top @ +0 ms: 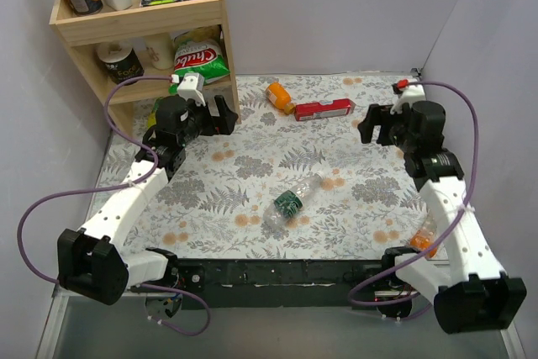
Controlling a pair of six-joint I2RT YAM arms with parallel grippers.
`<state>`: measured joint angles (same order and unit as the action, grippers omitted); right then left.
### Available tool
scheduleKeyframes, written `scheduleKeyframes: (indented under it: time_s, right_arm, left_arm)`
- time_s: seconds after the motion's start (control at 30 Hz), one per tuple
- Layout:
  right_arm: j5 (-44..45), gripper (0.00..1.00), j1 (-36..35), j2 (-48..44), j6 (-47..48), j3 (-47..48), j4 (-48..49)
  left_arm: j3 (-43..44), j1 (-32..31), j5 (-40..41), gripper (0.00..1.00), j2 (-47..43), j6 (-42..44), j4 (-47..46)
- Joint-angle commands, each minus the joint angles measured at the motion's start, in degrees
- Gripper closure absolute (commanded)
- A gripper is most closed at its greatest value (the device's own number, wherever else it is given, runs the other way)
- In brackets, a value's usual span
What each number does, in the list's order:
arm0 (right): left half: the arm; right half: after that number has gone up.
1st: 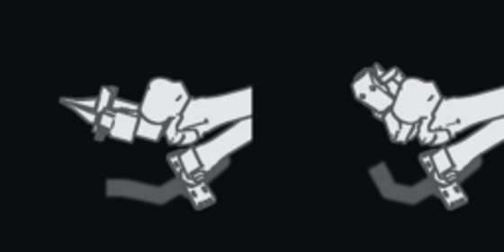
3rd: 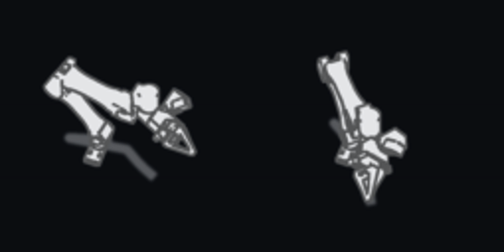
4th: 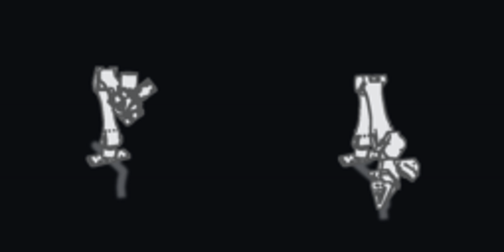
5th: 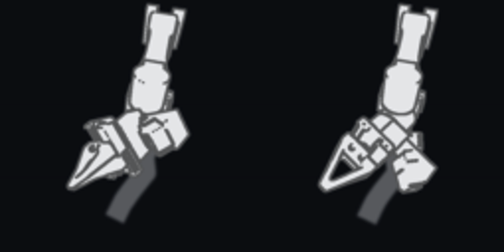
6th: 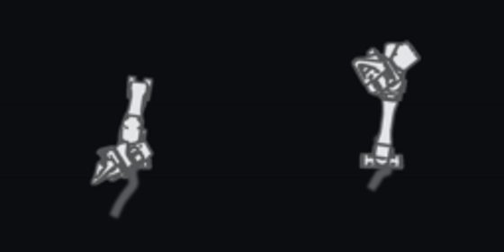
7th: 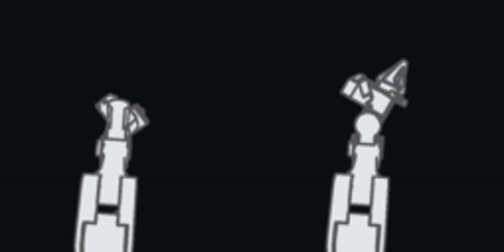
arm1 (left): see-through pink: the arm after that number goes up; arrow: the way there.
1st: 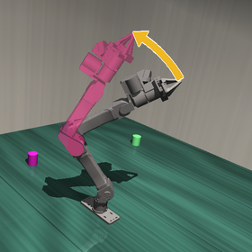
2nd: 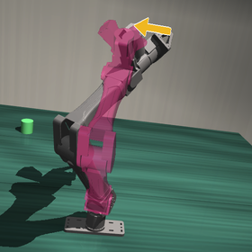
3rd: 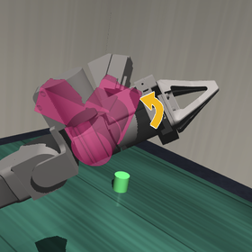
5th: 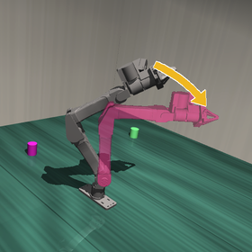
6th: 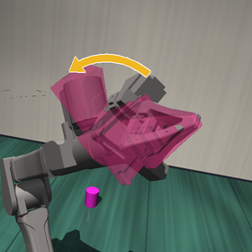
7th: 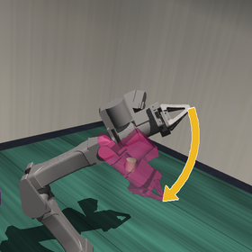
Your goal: Unscrew the bottle caps
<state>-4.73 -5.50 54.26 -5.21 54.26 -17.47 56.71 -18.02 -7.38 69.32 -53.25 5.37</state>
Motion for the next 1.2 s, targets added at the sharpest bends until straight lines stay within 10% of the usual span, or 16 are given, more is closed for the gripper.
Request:
scheduleKeyframes:
  time_s: [0.0, 0.67, 1.17]
  right_arm:
    - [-2.75, 0.13, -7.65, 9.79, 3.97, 8.13, 1.21]
    - [-5.46, 0.30, -18.94, 68.32, 18.48, 55.23, 1.04]
    - [-4.59, 0.30, -19.20, 83.20, 21.47, 67.47, -0.46]
  left_arm:
    - [-1.33, -0.09, 0.43, 0.02, -0.41, 0.43, -2.47]
    - [-3.27, 0.62, -5.19, 0.02, 3.72, -2.64, -3.17]
    - [-1.69, 1.23, -7.21, 0.02, 6.53, -2.47, -2.82]
